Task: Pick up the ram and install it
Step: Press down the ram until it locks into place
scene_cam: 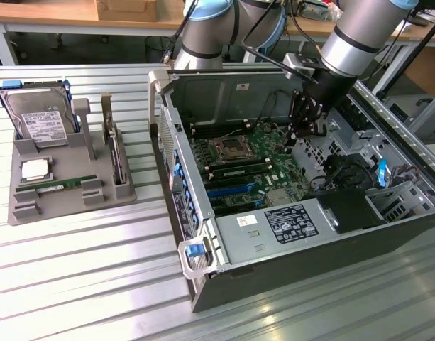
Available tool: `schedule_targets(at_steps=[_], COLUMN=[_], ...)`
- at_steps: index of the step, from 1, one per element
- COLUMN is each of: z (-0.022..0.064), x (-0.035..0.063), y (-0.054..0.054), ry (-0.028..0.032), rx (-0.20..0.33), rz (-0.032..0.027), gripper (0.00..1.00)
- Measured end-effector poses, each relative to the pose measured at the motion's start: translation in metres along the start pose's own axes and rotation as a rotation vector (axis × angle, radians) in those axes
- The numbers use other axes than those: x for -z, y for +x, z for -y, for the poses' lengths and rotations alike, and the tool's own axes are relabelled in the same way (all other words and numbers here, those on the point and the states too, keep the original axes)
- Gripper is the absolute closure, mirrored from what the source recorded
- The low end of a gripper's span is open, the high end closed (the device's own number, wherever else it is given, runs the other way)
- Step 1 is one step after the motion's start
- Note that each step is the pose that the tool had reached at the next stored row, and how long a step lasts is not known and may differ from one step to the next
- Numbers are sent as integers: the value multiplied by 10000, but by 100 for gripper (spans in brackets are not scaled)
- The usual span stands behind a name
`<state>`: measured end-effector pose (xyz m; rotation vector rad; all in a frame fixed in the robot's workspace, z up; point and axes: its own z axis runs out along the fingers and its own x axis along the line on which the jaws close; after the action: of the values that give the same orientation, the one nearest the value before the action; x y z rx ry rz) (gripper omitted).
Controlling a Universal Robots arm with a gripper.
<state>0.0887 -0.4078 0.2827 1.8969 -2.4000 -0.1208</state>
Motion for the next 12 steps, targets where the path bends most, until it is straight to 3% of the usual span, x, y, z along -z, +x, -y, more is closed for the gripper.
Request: schedule_targets(at_steps=[12], z=[2], x=[-17], y=[0], ry=[-11], rx=[-806], rz=[91], gripper=[89])
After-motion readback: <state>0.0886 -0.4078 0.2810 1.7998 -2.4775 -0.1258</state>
